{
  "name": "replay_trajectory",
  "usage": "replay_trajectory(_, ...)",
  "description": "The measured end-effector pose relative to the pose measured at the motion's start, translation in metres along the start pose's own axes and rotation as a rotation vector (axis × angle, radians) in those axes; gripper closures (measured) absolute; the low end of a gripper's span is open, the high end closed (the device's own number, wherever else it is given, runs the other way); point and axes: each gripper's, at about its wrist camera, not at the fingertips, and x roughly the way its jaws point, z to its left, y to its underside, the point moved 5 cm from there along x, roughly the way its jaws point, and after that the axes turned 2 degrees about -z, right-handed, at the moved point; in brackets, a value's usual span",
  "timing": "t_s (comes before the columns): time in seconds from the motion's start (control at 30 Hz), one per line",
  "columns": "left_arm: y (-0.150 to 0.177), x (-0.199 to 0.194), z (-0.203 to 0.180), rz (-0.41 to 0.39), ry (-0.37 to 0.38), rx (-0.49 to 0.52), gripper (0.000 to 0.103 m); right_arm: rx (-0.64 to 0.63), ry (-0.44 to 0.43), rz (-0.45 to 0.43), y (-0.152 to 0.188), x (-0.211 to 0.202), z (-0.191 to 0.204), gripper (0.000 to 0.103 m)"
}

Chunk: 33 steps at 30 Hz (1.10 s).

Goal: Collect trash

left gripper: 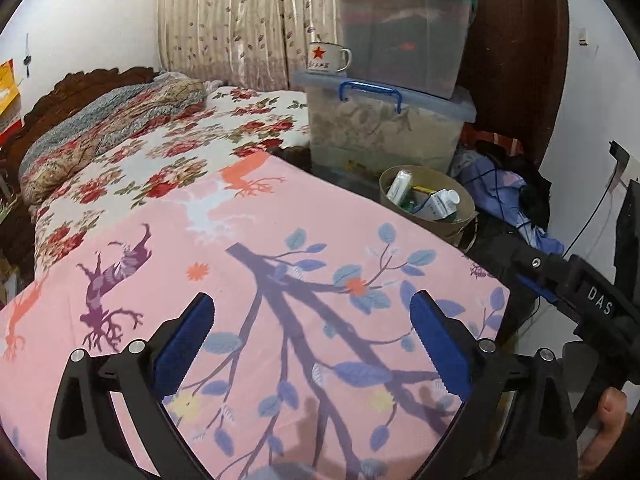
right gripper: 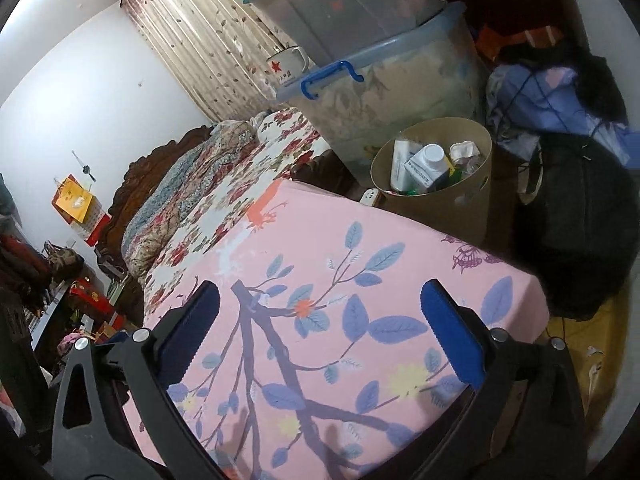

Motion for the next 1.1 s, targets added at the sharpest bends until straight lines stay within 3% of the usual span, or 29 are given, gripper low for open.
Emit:
replay_trajectory(0.27, 0.008, -0.011, 0.018, 0.013, -0.028, -0.048, 0.009, -0.013, 0.029, -0.002, 0.006, -0.008, 0.013, 0.004)
replay_trajectory(0.77, 0.004, -0.047, 0.019, -0.092, -0.157, -0.006, 0.009, -0.053, 0.022, -0.024, 0.016, -0.028, 0.029, 0.003)
replay_trajectory(1.1, 0.000, -0.058, 0.015, -0.122, -0.172, 0.008, 0.009, -0.040, 0.026, -0.050, 0.012, -0.036, 0.024, 0.003)
